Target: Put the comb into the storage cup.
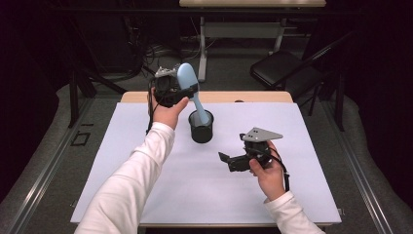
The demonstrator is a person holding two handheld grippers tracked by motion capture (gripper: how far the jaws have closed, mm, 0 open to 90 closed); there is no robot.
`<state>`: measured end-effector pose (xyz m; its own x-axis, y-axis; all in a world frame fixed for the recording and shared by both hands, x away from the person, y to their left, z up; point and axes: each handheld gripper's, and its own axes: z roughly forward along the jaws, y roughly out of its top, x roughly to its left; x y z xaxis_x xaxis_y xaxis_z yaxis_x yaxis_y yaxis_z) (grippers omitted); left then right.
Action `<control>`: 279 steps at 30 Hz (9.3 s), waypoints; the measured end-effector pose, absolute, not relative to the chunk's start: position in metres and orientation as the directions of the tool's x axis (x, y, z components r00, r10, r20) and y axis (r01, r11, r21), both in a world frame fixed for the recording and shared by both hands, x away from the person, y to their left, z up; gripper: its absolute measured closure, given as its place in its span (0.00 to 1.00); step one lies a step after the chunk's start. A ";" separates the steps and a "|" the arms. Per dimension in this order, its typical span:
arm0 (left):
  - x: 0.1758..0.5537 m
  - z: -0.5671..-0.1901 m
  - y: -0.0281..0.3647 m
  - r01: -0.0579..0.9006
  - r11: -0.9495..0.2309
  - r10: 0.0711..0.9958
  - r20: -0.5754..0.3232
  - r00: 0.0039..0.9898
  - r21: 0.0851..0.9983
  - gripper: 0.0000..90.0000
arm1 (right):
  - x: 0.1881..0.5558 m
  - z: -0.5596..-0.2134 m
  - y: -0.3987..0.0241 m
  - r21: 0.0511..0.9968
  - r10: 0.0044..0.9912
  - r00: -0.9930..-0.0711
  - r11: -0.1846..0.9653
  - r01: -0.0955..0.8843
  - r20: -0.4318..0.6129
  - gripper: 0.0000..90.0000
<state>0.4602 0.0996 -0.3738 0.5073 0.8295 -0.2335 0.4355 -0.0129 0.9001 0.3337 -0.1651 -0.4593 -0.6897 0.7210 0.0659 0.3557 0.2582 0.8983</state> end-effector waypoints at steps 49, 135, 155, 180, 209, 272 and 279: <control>0.470 -0.411 0.086 0.428 -0.059 0.868 -0.165 0.469 0.902 0.53 | 0.335 -0.459 -0.168 0.901 0.724 -0.687 0.254 0.351 0.063 0.02; 0.474 -0.463 0.073 0.406 -0.139 0.893 -0.064 0.446 0.903 0.53 | 0.337 -0.462 -0.170 0.893 0.731 -0.680 0.265 0.363 0.059 0.04; 0.470 -0.463 0.066 0.380 -0.195 0.875 -0.015 0.484 0.904 0.52 | 0.337 -0.462 -0.170 0.893 0.731 -0.680 0.265 0.364 0.060 0.04; 0.471 -0.462 0.069 0.392 -0.161 0.877 -0.050 0.478 0.906 0.43 | 0.337 -0.464 -0.169 0.892 0.731 -0.680 0.269 0.363 0.056 0.04; 0.470 -0.463 0.068 0.394 -0.172 0.877 -0.042 0.479 0.903 0.27 | 0.337 -0.463 -0.169 0.892 0.731 -0.680 0.266 0.365 0.061 0.04; 0.469 -0.453 0.080 0.381 -0.106 0.862 -0.106 0.496 0.919 0.01 | 0.337 -0.465 -0.167 0.888 0.727 -0.684 0.276 0.368 0.058 0.04; 0.469 -0.452 0.082 0.384 -0.091 0.861 -0.121 0.494 0.919 0.01 | 0.337 -0.465 -0.166 0.888 0.727 -0.685 0.276 0.368 0.058 0.04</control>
<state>0.4694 0.0820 -0.4520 0.4939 0.8610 -0.1212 0.3843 -0.0911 0.9187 0.3369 -0.1662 -0.4647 -0.6847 0.7266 0.0575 0.3678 0.2763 0.8879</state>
